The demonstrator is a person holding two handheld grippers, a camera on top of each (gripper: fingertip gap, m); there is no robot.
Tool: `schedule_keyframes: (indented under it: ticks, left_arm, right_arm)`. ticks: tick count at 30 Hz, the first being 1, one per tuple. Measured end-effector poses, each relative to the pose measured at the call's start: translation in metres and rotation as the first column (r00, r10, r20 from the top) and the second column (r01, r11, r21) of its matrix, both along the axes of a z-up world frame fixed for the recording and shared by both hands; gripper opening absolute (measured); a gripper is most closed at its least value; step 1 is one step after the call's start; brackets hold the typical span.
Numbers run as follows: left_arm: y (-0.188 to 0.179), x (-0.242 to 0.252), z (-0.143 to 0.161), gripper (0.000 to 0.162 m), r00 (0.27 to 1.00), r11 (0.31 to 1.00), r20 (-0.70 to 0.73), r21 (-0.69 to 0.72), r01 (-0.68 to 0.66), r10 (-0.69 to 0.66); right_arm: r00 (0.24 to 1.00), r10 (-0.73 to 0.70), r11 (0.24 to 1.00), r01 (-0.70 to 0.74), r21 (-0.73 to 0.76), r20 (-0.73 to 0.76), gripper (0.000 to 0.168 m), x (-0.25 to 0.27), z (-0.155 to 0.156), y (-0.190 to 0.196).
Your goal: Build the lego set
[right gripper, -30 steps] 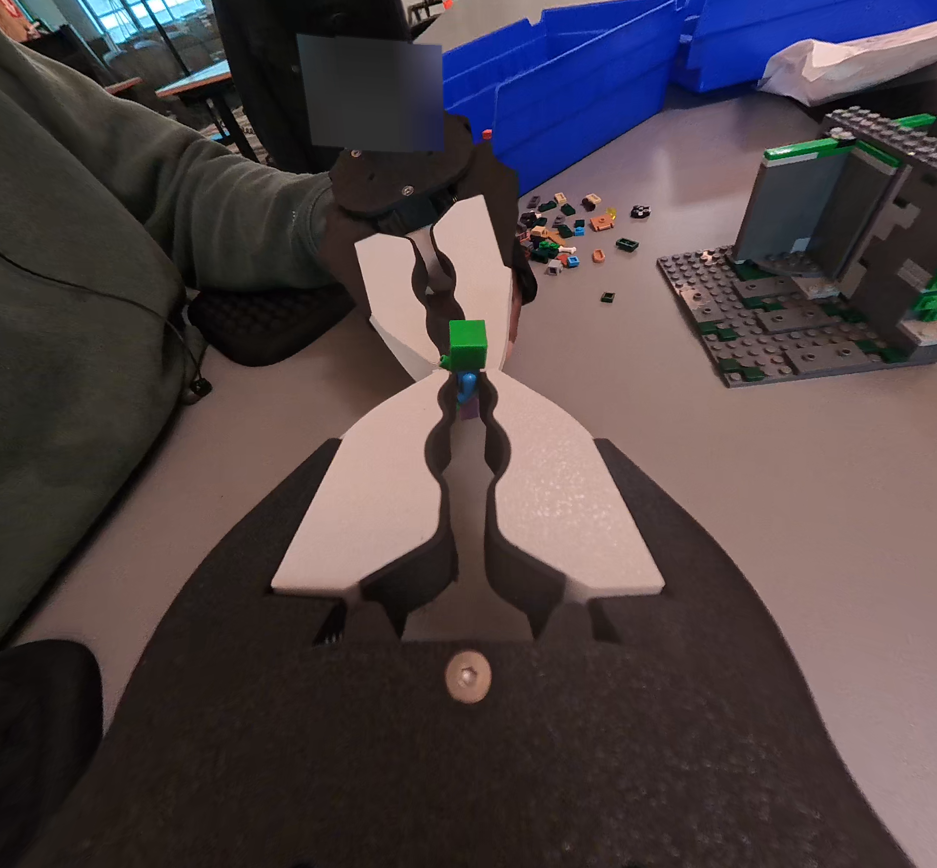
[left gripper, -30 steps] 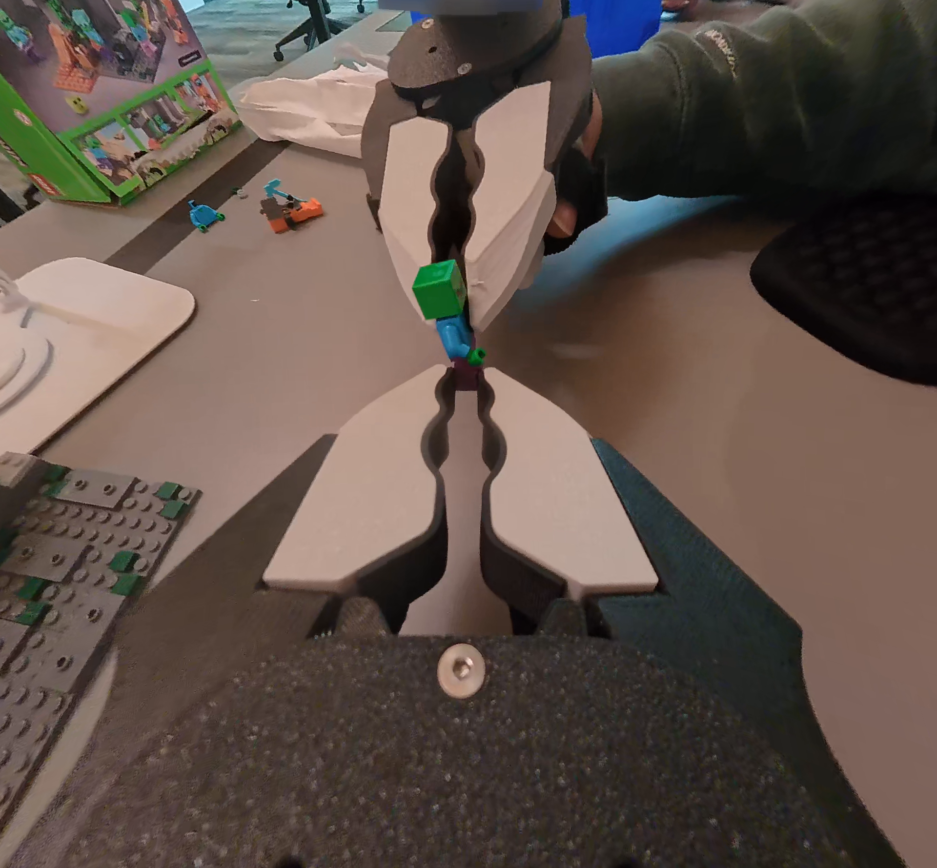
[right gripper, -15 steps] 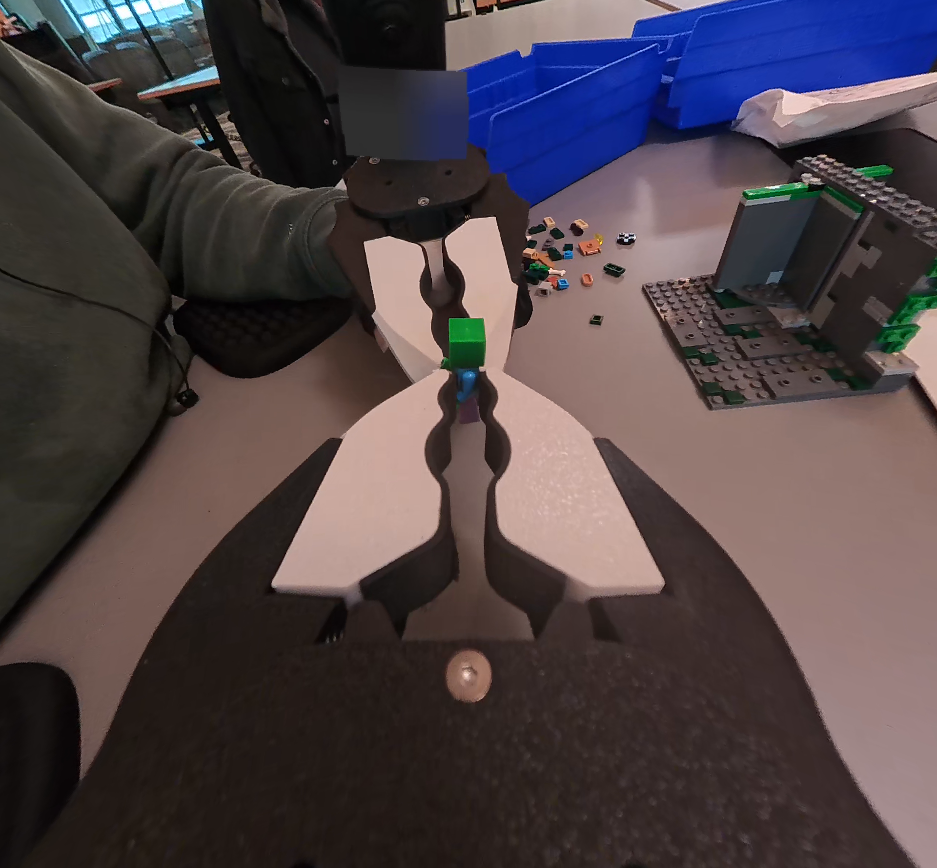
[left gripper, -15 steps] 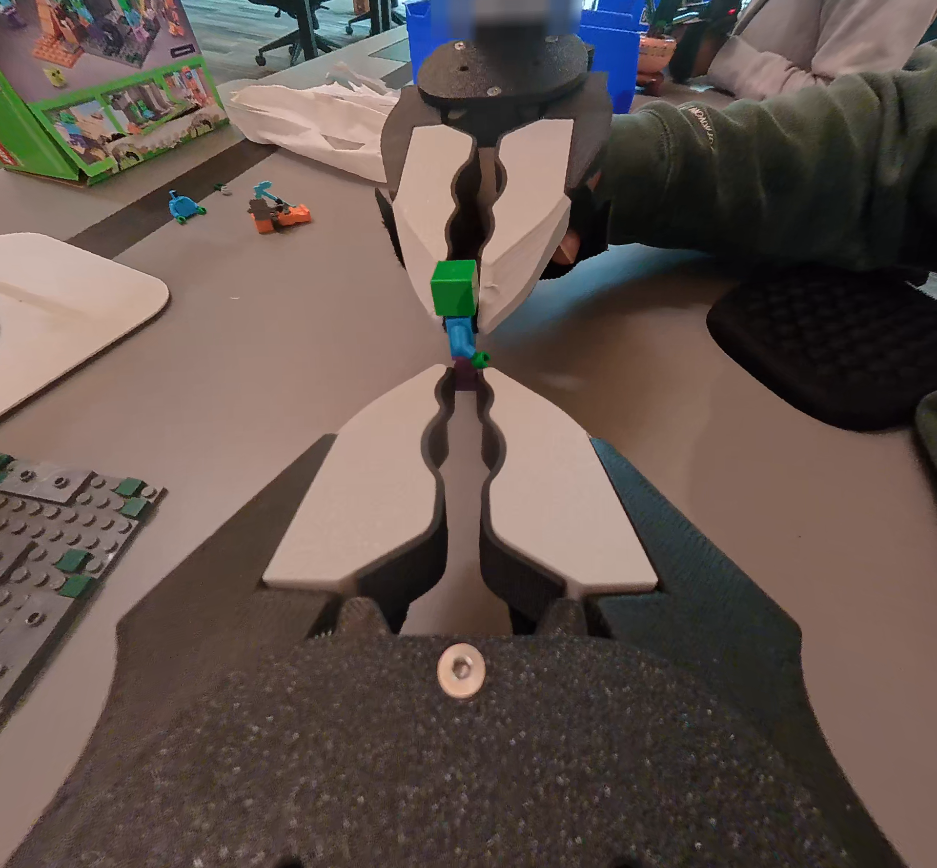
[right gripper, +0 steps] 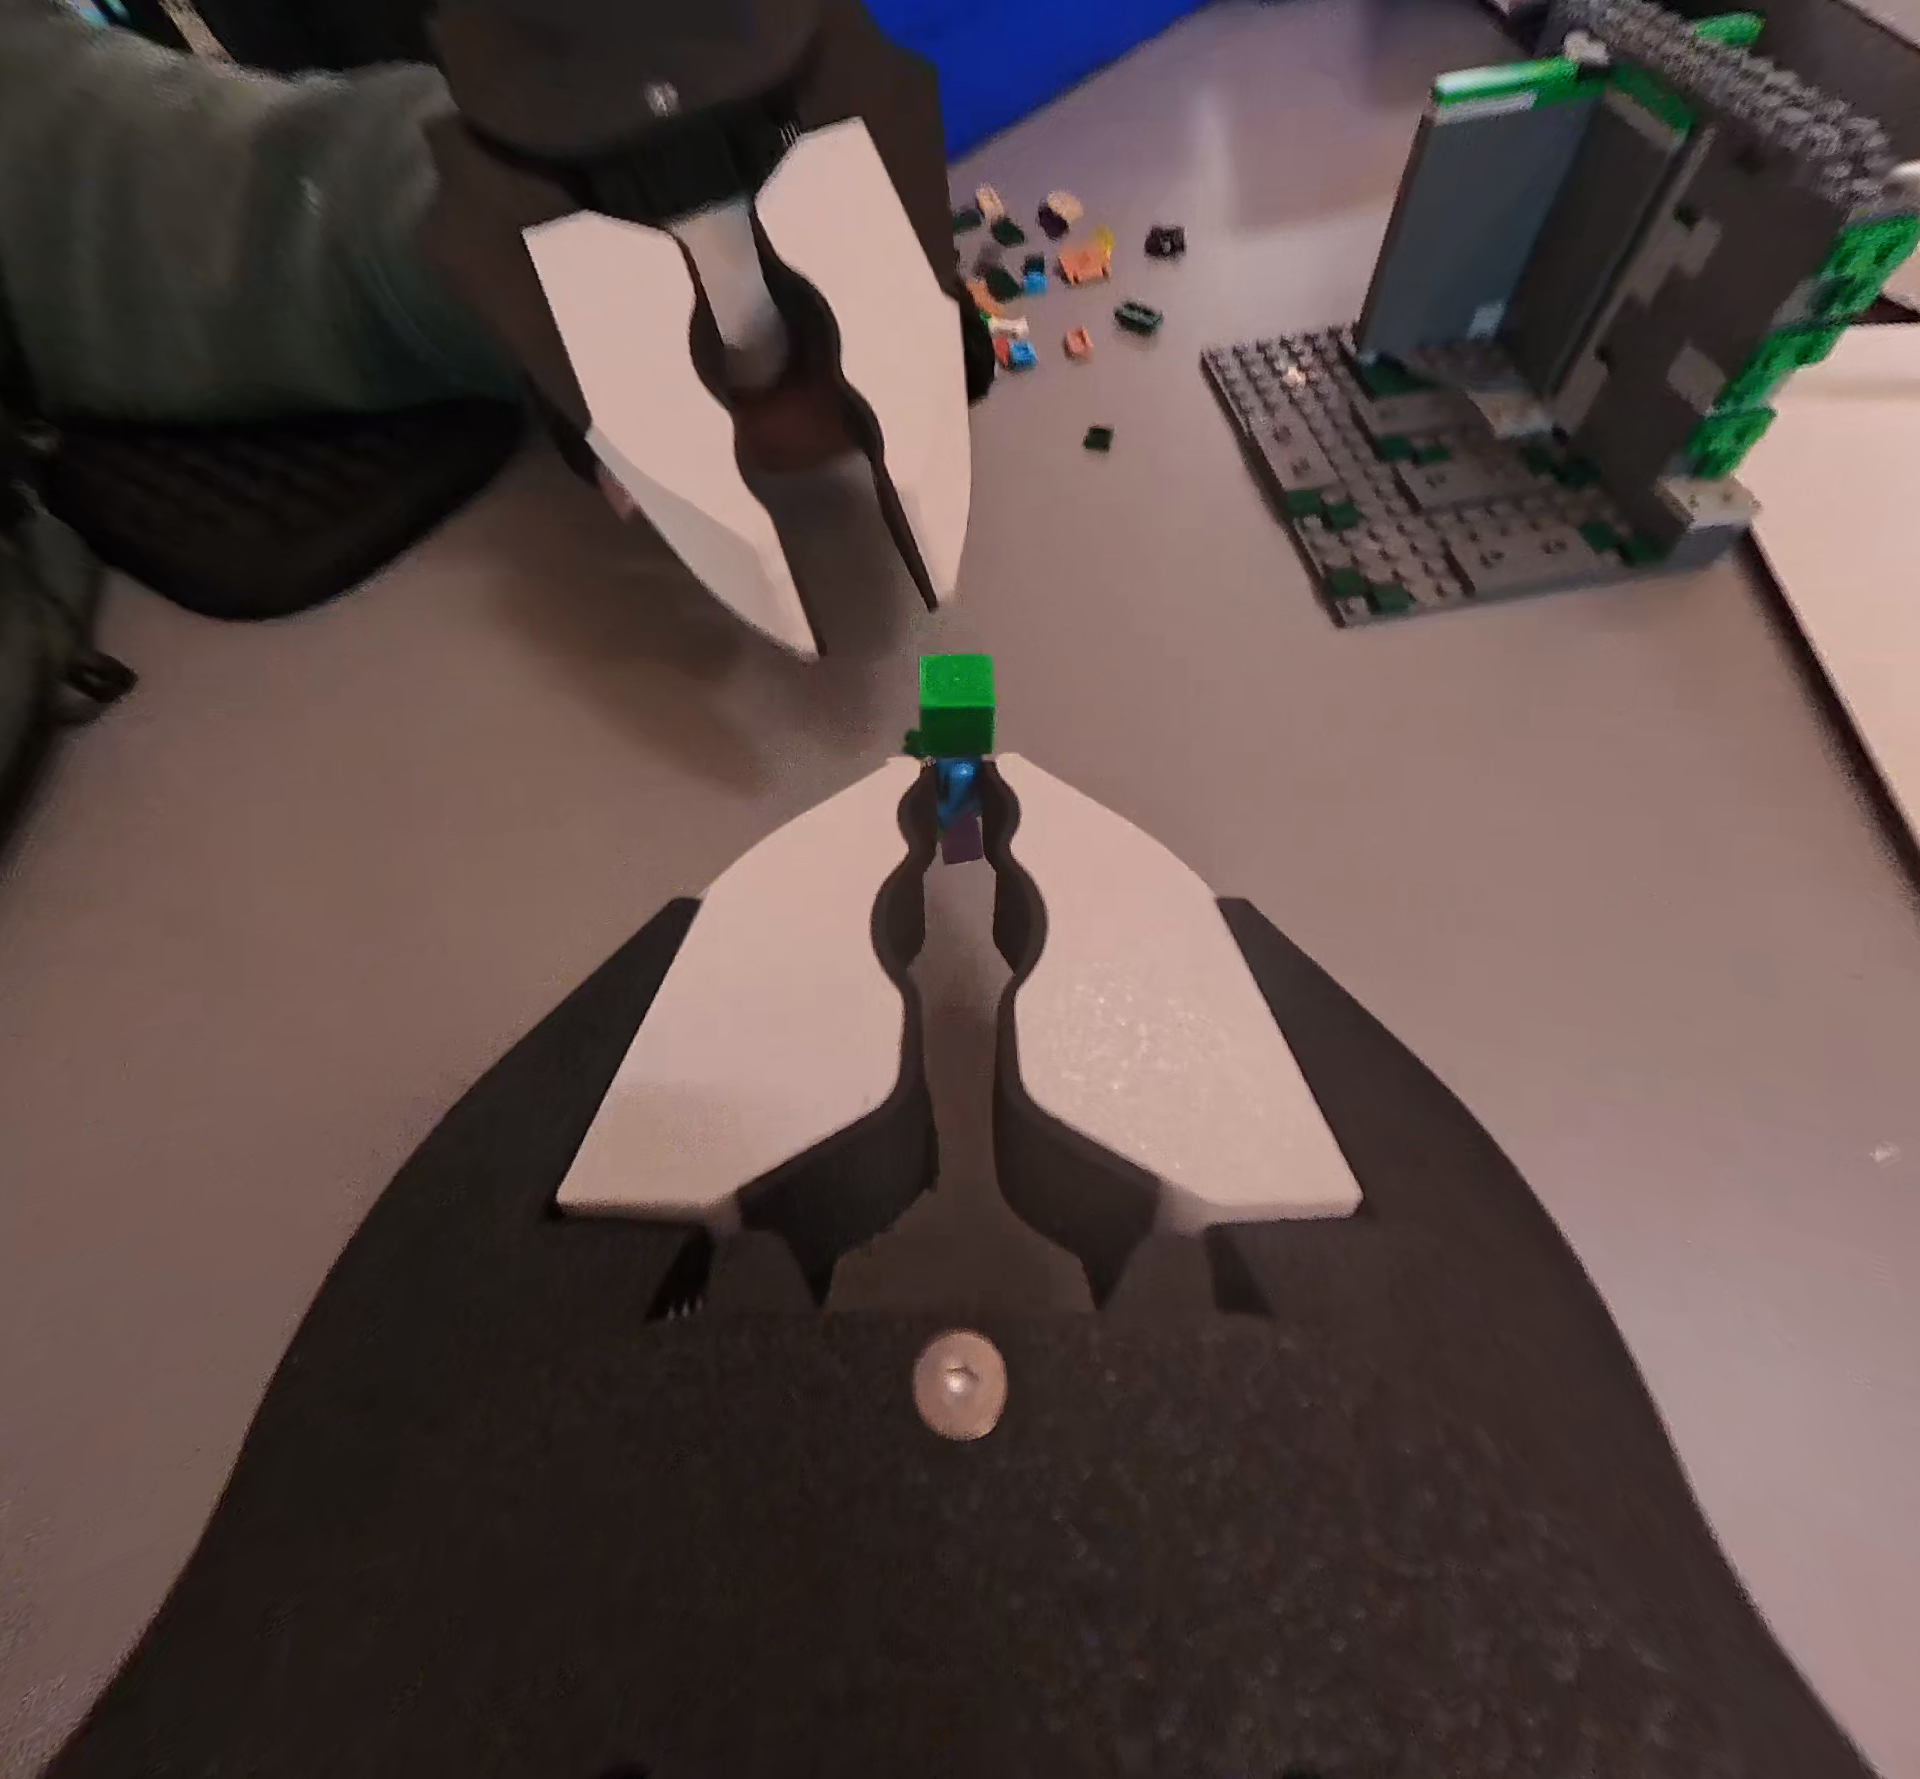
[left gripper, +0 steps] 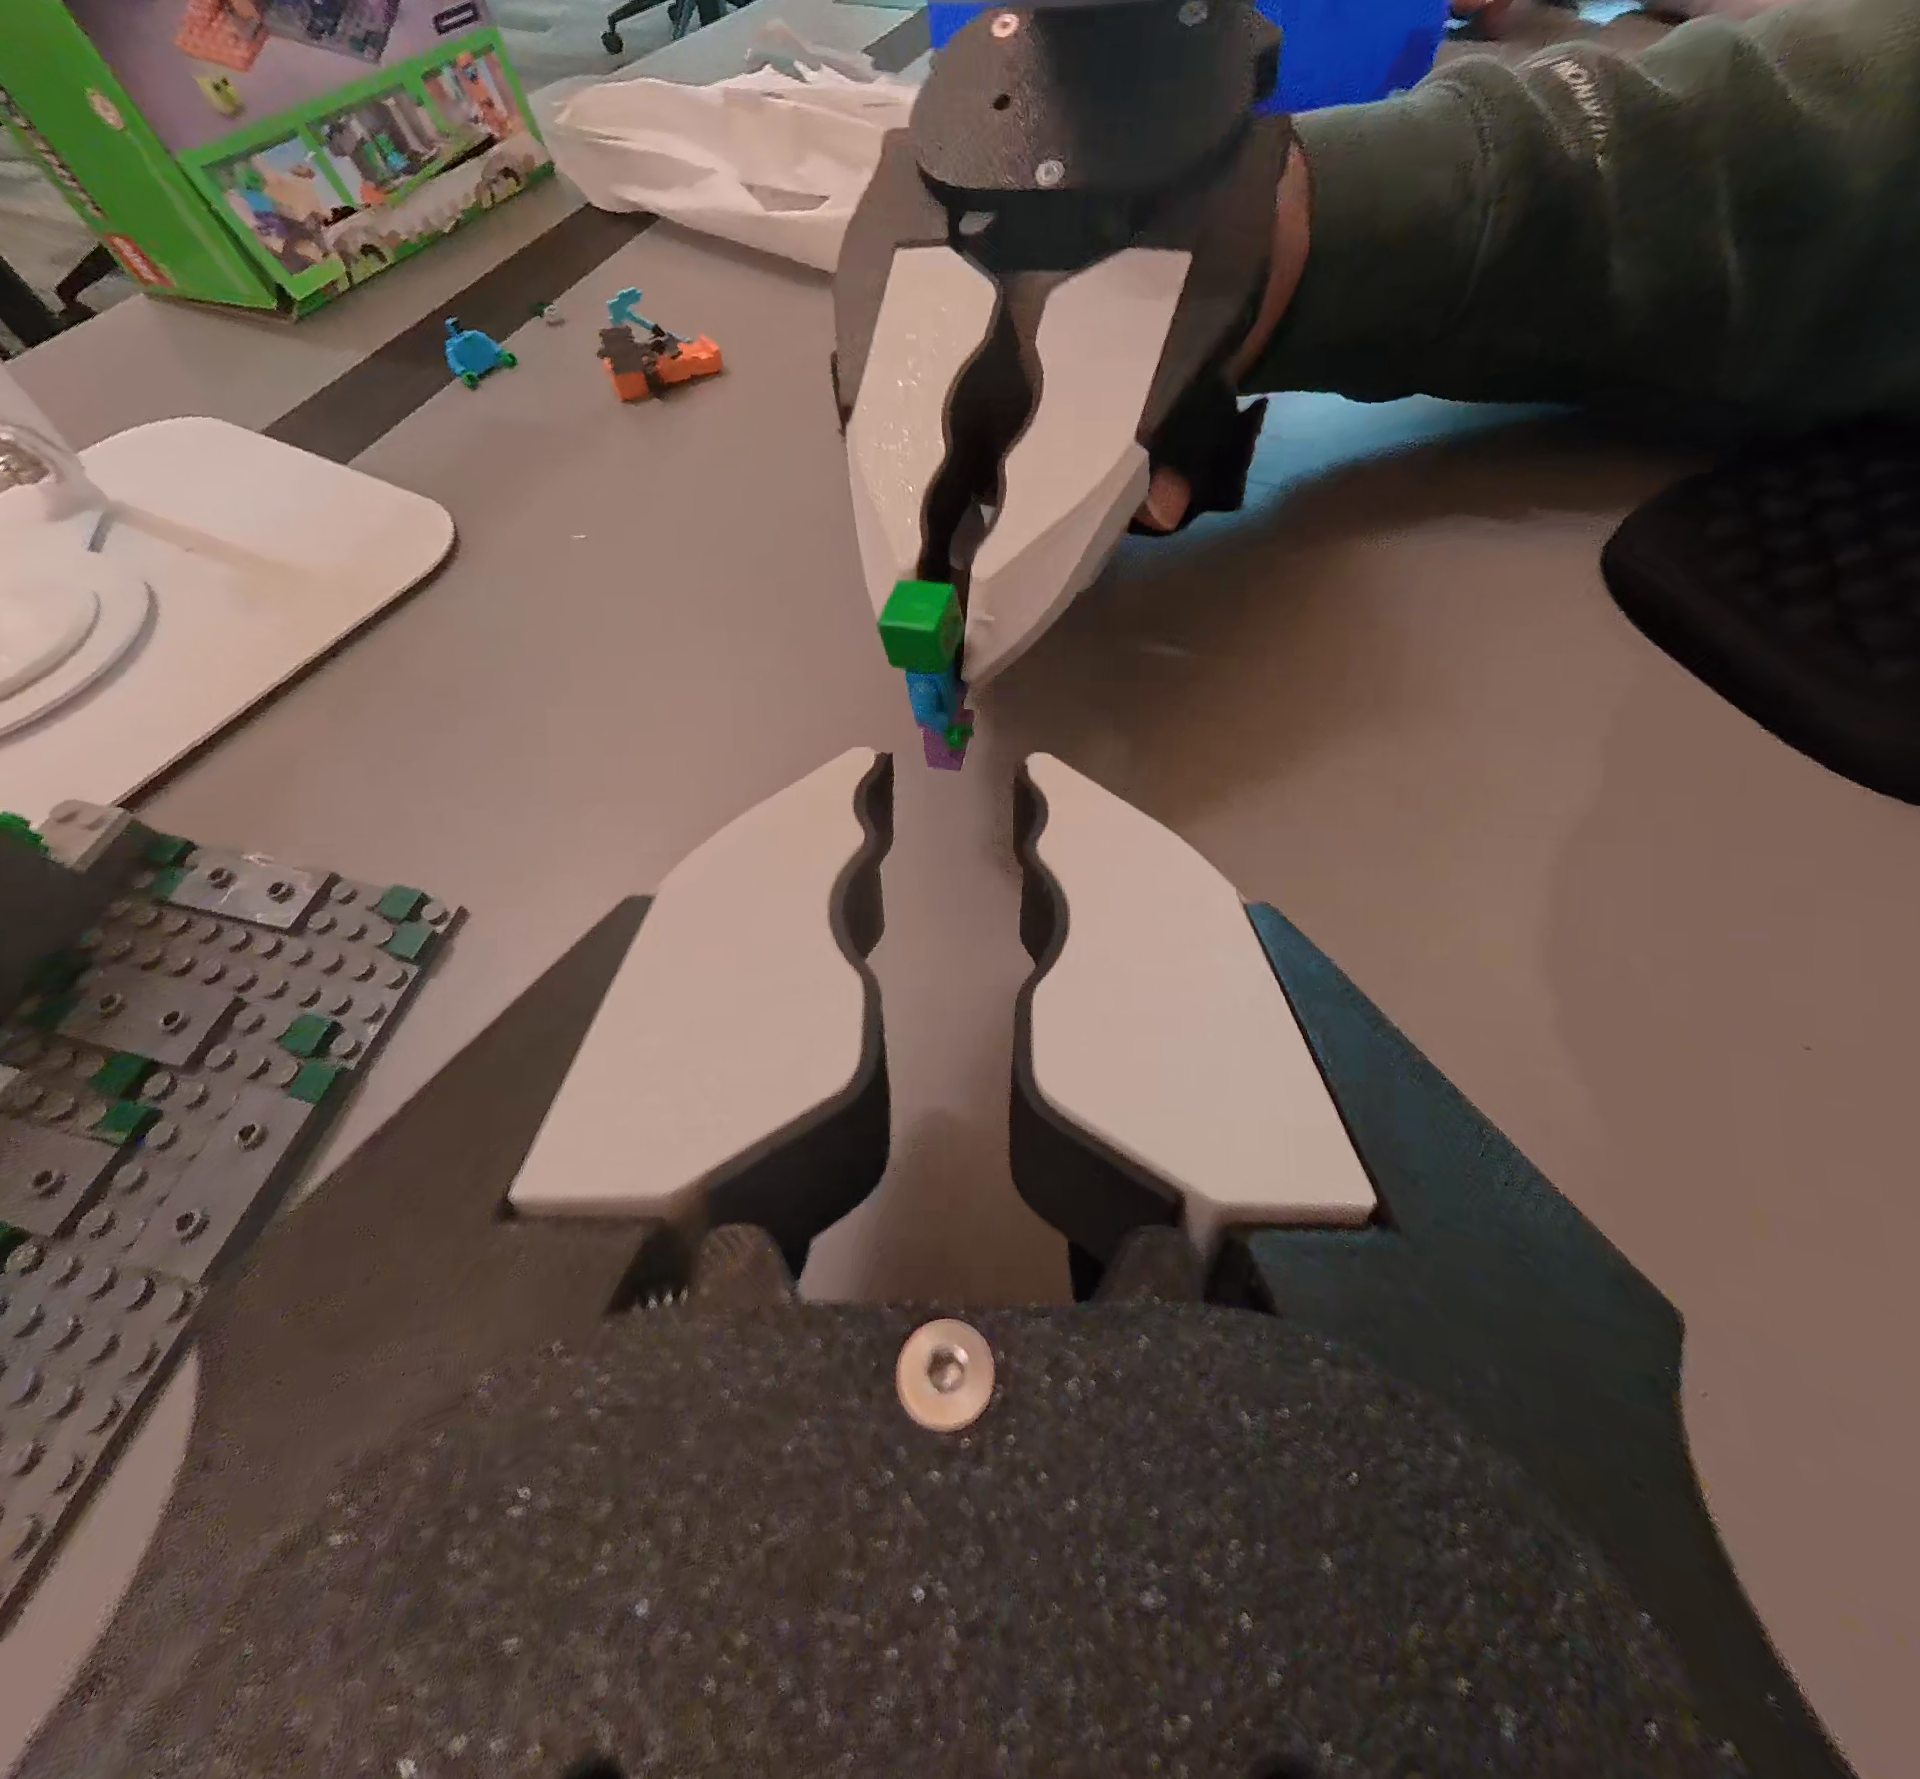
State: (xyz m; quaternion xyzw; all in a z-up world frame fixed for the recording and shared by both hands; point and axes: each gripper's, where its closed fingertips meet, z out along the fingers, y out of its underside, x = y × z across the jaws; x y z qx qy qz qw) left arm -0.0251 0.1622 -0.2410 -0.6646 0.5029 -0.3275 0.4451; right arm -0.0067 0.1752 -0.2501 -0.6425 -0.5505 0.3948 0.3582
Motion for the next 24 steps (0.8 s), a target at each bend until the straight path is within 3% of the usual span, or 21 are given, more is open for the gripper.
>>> schedule_keyframes:
  ticks: [9, 24]
  left_arm:
    - [0.005, -0.003, -0.007, 0.016, 0.999, 1.0, -0.035, 0.006, -0.029, 0.029]
    - [0.002, -0.001, -0.012, 0.015, 0.998, 1.0, -0.06, 0.009, -0.014, 0.014]
  right_arm:
    - [0.992, -0.005, 0.997, -0.005, 0.072, 0.129, 0.008, 0.002, -0.025, 0.004]
    - [0.989, 0.02, 0.996, -0.032, 0.084, 0.147, 0.016, 0.005, -0.026, 0.001]
